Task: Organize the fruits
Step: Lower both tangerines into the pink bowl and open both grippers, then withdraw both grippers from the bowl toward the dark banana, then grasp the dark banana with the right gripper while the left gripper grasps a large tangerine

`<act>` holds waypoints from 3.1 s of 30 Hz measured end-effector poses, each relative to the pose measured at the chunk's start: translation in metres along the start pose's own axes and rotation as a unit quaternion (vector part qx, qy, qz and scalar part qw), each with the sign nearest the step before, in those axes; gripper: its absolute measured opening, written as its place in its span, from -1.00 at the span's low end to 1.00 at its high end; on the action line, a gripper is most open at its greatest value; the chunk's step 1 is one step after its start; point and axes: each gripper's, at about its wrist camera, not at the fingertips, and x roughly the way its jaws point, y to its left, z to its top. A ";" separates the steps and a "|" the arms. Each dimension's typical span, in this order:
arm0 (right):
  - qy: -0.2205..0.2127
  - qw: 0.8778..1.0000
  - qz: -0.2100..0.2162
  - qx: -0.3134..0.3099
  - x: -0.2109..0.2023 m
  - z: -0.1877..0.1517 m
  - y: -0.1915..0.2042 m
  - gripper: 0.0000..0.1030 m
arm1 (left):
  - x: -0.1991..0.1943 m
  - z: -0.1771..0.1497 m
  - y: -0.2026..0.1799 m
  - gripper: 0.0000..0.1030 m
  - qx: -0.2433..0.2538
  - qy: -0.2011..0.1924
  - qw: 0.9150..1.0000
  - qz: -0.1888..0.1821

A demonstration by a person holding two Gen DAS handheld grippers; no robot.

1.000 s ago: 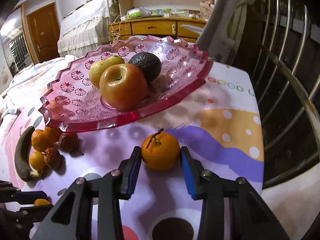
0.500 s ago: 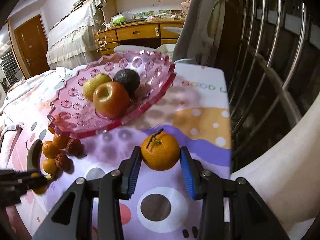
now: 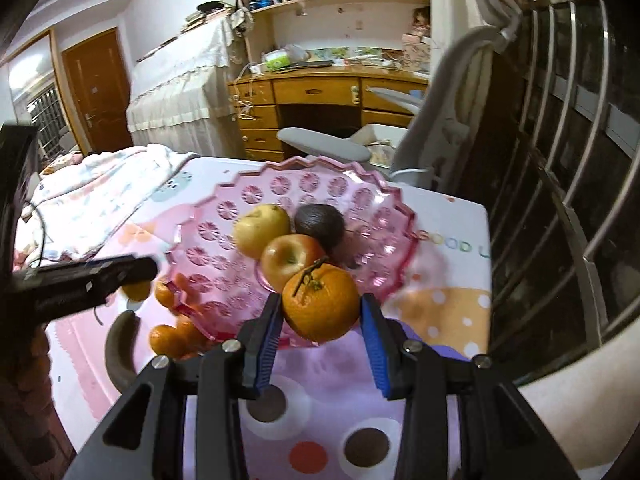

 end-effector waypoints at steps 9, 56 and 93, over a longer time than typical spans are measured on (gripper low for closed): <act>0.025 0.999 0.032 0.000 0.020 0.002 0.019 -0.23 | 0.017 0.005 -0.009 -0.42 0.007 0.016 1.000 -0.015; 0.097 0.977 0.076 0.172 0.017 -0.070 0.104 0.01 | -0.023 -0.021 0.123 0.70 0.095 0.126 0.987 0.018; 0.121 0.982 0.027 -0.145 0.079 -0.085 0.258 0.13 | 0.115 0.019 0.073 0.61 0.226 0.237 0.941 -0.081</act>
